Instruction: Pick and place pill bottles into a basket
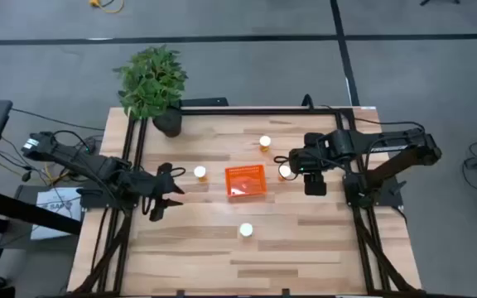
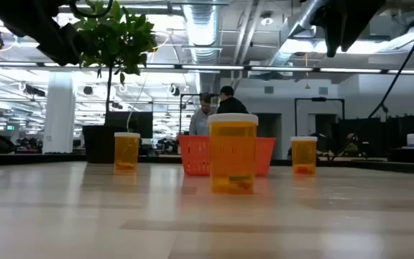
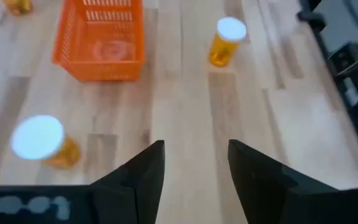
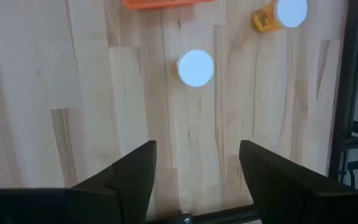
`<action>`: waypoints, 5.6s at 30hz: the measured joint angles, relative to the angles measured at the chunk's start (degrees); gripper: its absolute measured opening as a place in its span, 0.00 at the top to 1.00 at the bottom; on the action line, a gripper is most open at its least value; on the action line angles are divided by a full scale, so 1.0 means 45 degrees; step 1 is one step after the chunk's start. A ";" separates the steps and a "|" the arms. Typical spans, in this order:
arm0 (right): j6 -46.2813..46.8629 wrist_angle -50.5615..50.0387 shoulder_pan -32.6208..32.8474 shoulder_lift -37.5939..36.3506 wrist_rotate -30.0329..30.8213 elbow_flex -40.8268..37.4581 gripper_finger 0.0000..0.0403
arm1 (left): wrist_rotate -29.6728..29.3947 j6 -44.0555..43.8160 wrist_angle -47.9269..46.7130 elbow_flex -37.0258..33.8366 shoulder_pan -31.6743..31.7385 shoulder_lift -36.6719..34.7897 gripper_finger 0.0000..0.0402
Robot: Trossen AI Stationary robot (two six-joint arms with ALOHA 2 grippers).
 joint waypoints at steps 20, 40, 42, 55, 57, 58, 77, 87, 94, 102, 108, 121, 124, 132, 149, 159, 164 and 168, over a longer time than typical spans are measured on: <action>-0.0441 0.0905 0.0000 -0.0004 0.0092 0.0005 0.44 | -0.1120 0.2650 0.1812 0.0848 -0.0003 0.1707 0.59; -0.0733 0.1512 -0.0024 0.0847 0.0439 0.0008 0.43 | -0.1046 0.2418 0.1816 0.0848 -0.0003 0.1728 0.59; -0.1046 0.1493 -0.0024 0.1086 0.0418 0.0010 0.44 | -0.1046 0.2410 0.1821 0.0848 -0.0003 0.1728 0.59; -0.1910 0.2289 -0.1150 0.1356 -0.0492 0.0010 0.37 | -0.1041 0.2408 0.1816 0.0848 -0.0008 0.1728 0.59; -0.2208 0.2362 -0.1314 0.1356 -0.0674 0.0010 0.35 | -0.1041 0.2408 0.1816 0.0848 -0.0008 0.1728 0.59; -0.2381 0.2504 -0.1378 0.1356 -0.0691 0.0010 0.34 | -0.1041 0.2405 0.1816 0.0848 -0.0008 0.1728 0.59; -0.3382 0.5560 -0.1748 0.1401 -0.1711 -0.2987 0.33 | -0.1051 0.2241 0.1818 0.0848 -0.0003 0.1728 0.59; -0.3707 0.6826 -0.2242 0.1399 -0.1682 -0.4428 0.33 | -0.1056 0.2151 0.1821 0.0848 -0.0003 0.1728 0.59; -0.3706 0.7452 -0.2360 0.1395 -0.1666 -0.4808 0.33 | -0.1049 0.2066 0.1816 0.0848 0.0002 0.1728 0.59; -0.4022 0.7514 -0.2540 0.1818 -0.1666 -0.4794 0.33 | -0.0989 0.1961 0.1816 0.0848 0.0002 0.1728 0.59; -0.4357 0.7563 -0.2412 0.2621 -0.1238 -0.4794 0.33 | -0.0953 0.1765 0.1812 0.0853 0.0002 0.1723 0.59; -0.4379 0.7906 -0.2443 0.2847 -0.0957 -0.4799 0.33 | -0.0939 0.1738 0.1812 0.0853 0.0000 0.1723 0.59; -0.4352 0.7921 -0.2443 0.2866 -0.0952 -0.4799 0.33 | -0.0939 0.1738 0.1812 0.0853 -0.0003 0.1723 0.59; -0.4440 0.7524 -0.2335 0.3271 -0.0622 -0.4804 0.33 | -0.0934 0.1730 0.1802 0.0853 -0.0003 0.1723 0.59; 0.6966 0.7104 -0.2686 0.1269 -0.1534 -0.4789 0.33 | -0.0920 0.1413 0.1506 0.0853 -0.0003 0.1723 0.59; 1.3134 0.8160 -0.2248 0.1657 -0.1336 -0.4767 0.33 | -0.0704 0.1403 0.0922 0.0853 -0.0003 0.1723 0.59; 1.4532 0.8018 -0.1720 0.2204 -0.1071 -0.4771 0.33 | -0.0688 0.1408 0.0521 0.0853 -0.0003 0.1723 0.59; 1.5114 0.8382 -0.1482 0.2748 -0.1035 -0.4789 0.33 | -0.0347 0.1603 0.0483 0.0853 0.0007 0.1728 0.59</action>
